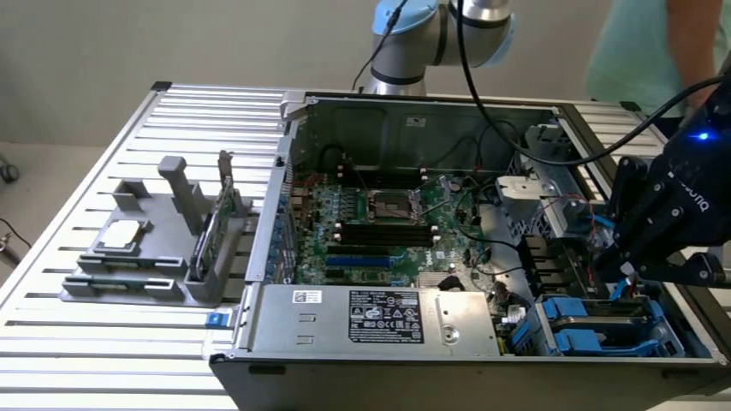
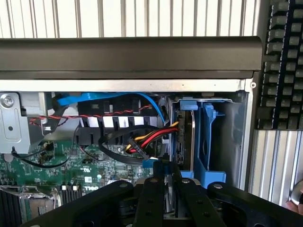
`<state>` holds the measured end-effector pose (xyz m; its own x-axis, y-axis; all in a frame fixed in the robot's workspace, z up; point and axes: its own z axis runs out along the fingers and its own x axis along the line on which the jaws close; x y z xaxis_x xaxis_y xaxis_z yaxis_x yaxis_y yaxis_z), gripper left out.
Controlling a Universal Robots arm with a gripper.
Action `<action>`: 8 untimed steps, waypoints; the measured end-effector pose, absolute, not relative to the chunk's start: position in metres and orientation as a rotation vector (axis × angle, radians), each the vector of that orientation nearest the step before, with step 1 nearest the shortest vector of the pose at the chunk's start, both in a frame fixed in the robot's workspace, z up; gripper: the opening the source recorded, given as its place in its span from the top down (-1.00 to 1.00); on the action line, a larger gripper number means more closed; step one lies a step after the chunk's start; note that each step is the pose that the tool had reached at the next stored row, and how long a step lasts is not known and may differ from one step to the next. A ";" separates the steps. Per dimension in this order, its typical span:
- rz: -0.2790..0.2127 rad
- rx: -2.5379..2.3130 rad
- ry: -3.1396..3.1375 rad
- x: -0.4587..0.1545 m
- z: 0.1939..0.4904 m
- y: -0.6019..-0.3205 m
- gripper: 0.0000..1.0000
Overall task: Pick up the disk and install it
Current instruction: 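Insert the second disk wire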
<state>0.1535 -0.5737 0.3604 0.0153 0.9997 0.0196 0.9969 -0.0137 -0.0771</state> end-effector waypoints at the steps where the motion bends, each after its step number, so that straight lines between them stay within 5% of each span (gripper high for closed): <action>1: 0.061 -2.188 -2.156 0.154 0.359 -0.575 0.67; 8: 0.055 -2.187 -2.152 0.154 0.352 -0.581 0.67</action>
<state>0.1536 -0.5811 0.3516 0.0168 0.9995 0.0256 0.9969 -0.0147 -0.0771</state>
